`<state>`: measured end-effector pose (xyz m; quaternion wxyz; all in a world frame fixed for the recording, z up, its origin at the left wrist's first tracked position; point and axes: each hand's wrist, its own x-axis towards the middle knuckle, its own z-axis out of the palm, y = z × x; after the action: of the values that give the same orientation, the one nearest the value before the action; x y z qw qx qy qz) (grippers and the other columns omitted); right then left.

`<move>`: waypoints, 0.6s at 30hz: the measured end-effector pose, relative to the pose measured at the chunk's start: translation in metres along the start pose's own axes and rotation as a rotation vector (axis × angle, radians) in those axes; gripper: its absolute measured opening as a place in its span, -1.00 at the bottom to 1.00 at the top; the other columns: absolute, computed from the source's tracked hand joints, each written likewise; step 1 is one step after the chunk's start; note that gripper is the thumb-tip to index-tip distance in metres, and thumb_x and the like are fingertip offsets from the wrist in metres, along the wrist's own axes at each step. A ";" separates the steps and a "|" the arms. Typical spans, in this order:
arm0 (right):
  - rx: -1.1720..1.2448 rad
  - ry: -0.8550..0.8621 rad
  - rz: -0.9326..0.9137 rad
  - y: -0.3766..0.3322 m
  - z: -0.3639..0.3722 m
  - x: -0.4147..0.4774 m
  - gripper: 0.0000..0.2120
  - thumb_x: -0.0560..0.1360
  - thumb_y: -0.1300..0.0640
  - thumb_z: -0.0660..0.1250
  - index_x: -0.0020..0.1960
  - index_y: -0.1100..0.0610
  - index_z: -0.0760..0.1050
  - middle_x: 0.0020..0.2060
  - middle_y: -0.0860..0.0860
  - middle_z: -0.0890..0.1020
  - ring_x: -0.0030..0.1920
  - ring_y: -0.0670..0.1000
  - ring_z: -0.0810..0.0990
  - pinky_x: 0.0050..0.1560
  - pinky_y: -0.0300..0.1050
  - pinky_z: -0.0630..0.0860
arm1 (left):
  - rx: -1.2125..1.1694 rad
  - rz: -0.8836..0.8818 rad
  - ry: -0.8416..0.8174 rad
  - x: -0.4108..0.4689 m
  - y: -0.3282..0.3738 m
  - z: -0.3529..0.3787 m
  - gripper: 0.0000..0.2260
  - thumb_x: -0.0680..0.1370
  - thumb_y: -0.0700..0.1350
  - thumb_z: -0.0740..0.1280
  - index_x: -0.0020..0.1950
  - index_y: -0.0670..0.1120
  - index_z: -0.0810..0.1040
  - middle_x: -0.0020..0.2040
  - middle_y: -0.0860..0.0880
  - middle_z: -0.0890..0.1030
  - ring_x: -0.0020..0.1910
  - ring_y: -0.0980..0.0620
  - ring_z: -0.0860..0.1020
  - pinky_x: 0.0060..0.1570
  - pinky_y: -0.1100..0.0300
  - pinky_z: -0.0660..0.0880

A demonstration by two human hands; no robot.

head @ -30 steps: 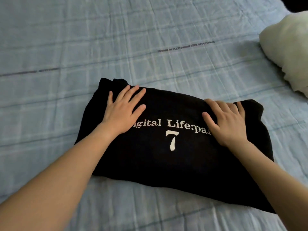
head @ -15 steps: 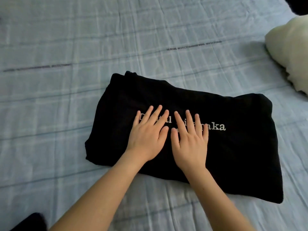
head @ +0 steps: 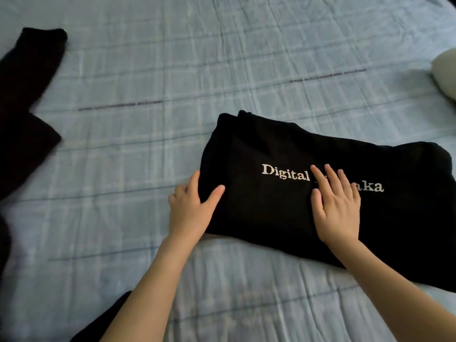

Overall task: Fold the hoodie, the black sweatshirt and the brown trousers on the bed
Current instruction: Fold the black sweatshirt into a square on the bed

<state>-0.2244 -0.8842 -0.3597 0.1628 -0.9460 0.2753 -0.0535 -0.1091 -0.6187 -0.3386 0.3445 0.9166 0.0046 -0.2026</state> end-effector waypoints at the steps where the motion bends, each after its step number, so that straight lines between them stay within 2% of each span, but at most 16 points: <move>1: -0.005 0.003 0.000 0.000 0.001 0.000 -0.44 0.60 -0.09 -0.09 0.58 -0.12 0.22 0.56 0.03 0.28 0.60 0.09 0.11 0.56 0.15 0.01 | -0.105 -0.006 -0.040 -0.001 0.001 -0.002 -0.22 0.36 0.49 0.18 0.53 0.24 0.17 0.44 -0.04 0.33 0.45 -0.09 0.26 0.41 -0.05 0.28; 5: -0.007 0.015 0.004 -0.001 0.002 0.001 -0.44 0.60 -0.09 -0.10 0.58 -0.11 0.23 0.56 0.03 0.29 0.59 0.10 0.12 0.55 0.15 0.01 | -0.338 0.015 -0.203 -0.006 0.008 -0.012 -0.18 0.21 0.45 0.38 0.44 0.42 0.18 0.47 0.13 0.33 0.42 0.10 0.31 0.27 0.16 0.30; 7: -0.009 0.021 0.002 0.000 0.002 0.001 -0.44 0.60 -0.08 -0.10 0.58 -0.11 0.23 0.56 0.03 0.29 0.59 0.10 0.13 0.55 0.15 0.01 | -0.375 0.081 -0.228 -0.011 0.011 -0.015 -0.20 0.19 0.30 0.51 0.37 0.49 0.23 0.38 0.29 0.38 0.31 0.30 0.34 0.16 0.34 0.31; 9: -0.013 0.027 -0.006 0.001 0.002 0.001 -0.44 0.60 -0.08 -0.10 0.58 -0.11 0.23 0.56 0.03 0.30 0.59 0.10 0.13 0.55 0.15 0.01 | -0.469 0.140 -0.243 -0.013 0.016 -0.016 -0.24 0.25 0.06 0.58 0.34 0.46 0.34 0.24 0.45 0.43 0.17 0.56 0.36 0.00 0.56 0.33; 10: -0.016 0.029 -0.008 0.001 0.003 0.001 -0.45 0.60 -0.07 -0.10 0.58 -0.11 0.23 0.56 0.03 0.30 0.59 0.10 0.13 0.55 0.15 0.02 | -0.515 0.163 -0.255 -0.013 0.020 -0.018 -0.26 0.28 -0.07 0.59 0.33 0.42 0.40 0.19 0.48 0.46 0.14 0.60 0.37 -0.05 0.61 0.36; 12: -0.022 0.033 -0.011 0.002 0.003 0.002 -0.44 0.60 -0.08 -0.10 0.57 -0.11 0.23 0.55 0.03 0.30 0.59 0.10 0.14 0.55 0.16 0.03 | -0.577 0.210 -0.287 -0.017 0.031 -0.019 -0.26 0.30 -0.23 0.57 0.33 0.35 0.47 0.19 0.45 0.52 0.20 0.50 0.43 -0.01 0.58 0.40; 15: -0.011 0.017 -0.016 0.003 0.002 0.002 -0.44 0.59 -0.08 -0.10 0.58 -0.12 0.23 0.56 0.02 0.29 0.59 0.09 0.13 0.55 0.14 0.01 | -0.626 0.288 -0.322 -0.028 0.058 -0.017 -0.26 0.26 -0.31 0.48 0.34 0.25 0.51 0.23 0.29 0.58 0.22 0.27 0.54 0.04 0.41 0.49; 18: -0.009 -0.017 -0.019 0.001 -0.002 0.003 -0.50 0.65 -0.04 -0.04 0.59 -0.13 0.20 0.58 -0.01 0.25 0.61 0.07 0.07 0.57 0.10 -0.05 | -0.574 0.363 -0.321 -0.044 0.087 -0.017 -0.26 0.26 -0.33 0.42 0.36 0.21 0.50 0.22 0.31 0.58 0.22 0.28 0.54 0.07 0.42 0.48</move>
<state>-0.2230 -0.8872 -0.3583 0.1606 -0.9496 0.2652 -0.0456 -0.1308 -0.6685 -0.2557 0.6140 0.7253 -0.1557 -0.2696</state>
